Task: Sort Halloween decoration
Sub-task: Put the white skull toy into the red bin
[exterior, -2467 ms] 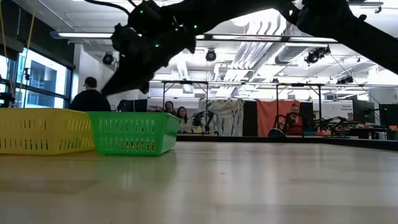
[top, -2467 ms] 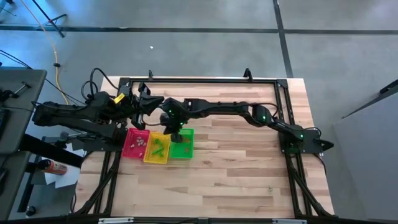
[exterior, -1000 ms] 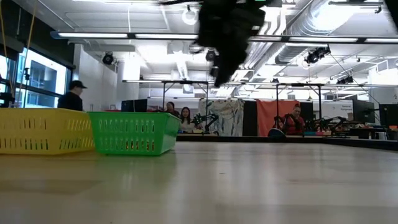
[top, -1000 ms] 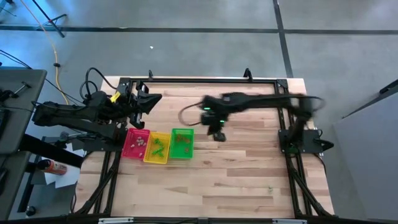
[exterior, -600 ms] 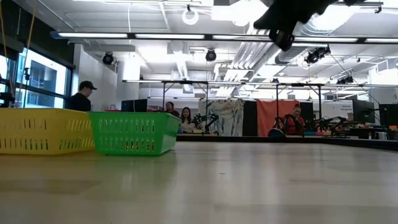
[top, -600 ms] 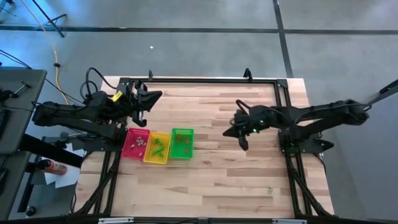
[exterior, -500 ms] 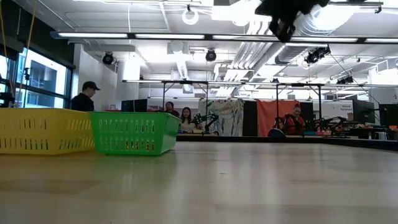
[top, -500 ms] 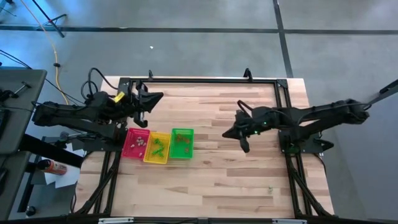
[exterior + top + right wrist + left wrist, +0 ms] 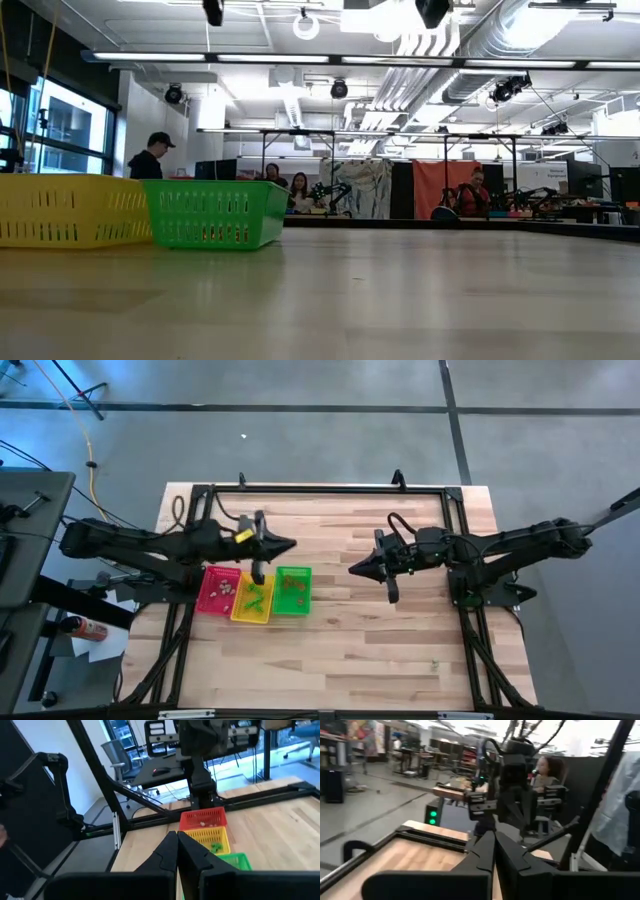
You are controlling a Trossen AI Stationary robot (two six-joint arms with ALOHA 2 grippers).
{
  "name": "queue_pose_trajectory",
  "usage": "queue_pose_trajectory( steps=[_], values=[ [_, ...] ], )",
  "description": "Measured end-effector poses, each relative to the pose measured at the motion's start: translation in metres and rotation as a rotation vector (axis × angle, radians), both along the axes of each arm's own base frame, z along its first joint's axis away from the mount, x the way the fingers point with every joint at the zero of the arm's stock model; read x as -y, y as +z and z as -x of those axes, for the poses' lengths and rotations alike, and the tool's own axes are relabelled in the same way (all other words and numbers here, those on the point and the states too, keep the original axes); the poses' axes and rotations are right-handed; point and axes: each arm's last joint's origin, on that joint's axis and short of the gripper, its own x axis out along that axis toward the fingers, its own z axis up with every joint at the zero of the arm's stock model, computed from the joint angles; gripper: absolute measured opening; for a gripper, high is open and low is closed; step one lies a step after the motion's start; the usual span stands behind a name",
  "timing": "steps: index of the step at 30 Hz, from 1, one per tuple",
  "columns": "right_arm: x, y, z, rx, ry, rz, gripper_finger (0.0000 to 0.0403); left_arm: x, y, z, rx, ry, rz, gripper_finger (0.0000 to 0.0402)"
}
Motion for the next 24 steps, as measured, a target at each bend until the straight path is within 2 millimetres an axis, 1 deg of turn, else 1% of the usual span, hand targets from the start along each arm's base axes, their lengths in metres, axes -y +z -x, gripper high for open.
queue_pose_trajectory(
  steps=[4, 8, 15, 24],
  values=[
    [0.000, 0.001, 0.000, 0.019, 0.002, 0.021, 0.0000, 0.002, -0.008, -0.015, 0.028, -0.024, -0.010, 0.0000],
    [0.000, 0.001, 0.000, 0.019, 0.002, 0.019, 0.0000, 0.002, -0.014, -0.023, 0.088, -0.025, -0.009, 0.0000],
    [0.000, 0.002, 0.000, 0.018, 0.001, 0.011, 0.0000, 0.002, -0.024, -0.019, 0.082, -0.050, 0.023, 0.0000],
    [0.000, 0.002, 0.000, 0.012, -0.003, -0.033, 0.0000, 0.002, -0.023, -0.018, 0.084, -0.052, 0.033, 0.0000]
  ],
)
